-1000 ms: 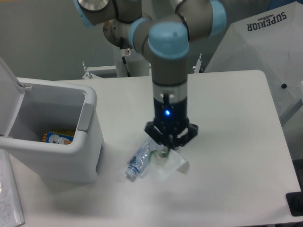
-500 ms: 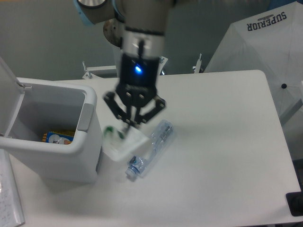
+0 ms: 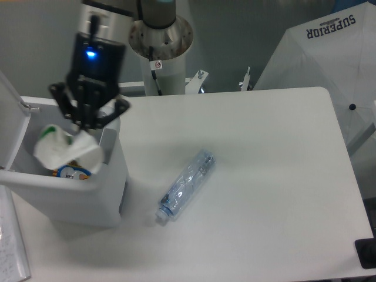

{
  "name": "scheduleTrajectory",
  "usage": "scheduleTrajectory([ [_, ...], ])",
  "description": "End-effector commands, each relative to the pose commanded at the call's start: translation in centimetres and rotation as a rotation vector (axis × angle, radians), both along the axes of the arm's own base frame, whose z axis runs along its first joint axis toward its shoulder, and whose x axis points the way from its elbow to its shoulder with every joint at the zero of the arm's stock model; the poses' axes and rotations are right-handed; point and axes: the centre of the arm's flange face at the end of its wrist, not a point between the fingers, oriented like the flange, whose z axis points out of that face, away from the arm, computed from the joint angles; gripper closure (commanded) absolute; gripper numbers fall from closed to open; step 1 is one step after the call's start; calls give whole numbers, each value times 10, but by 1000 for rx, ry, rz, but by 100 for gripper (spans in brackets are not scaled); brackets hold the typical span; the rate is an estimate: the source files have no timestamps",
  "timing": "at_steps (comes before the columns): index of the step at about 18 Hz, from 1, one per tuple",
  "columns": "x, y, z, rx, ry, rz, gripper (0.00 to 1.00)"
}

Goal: Place the trash in the trash can
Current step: 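Open the gripper to drop the wrapper into the bin, then move the open gripper down over the clear water bottle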

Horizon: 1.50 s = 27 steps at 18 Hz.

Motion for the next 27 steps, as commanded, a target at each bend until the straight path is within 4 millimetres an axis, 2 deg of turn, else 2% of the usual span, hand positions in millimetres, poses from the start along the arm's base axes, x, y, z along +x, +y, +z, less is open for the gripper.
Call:
scheduleTrajectory([
  [3, 11, -4, -13, -19, -4, -23, 47],
  [6, 17, -6, -17, -27, -2, -31, 31],
  [9, 16, -5, -17, -27, 12, -42, 0],
  [14, 6, -3, -7, -9, 50, -59, 0],
  [17, -42, -18, -1, 0, 65, 15, 0],
  [21, -92, -21, 0, 1, 62, 89, 0],
  [25, -140, -28, -27, -39, 31, 157, 0],
  [27, -172, -25, -55, -73, 4, 187, 0],
])
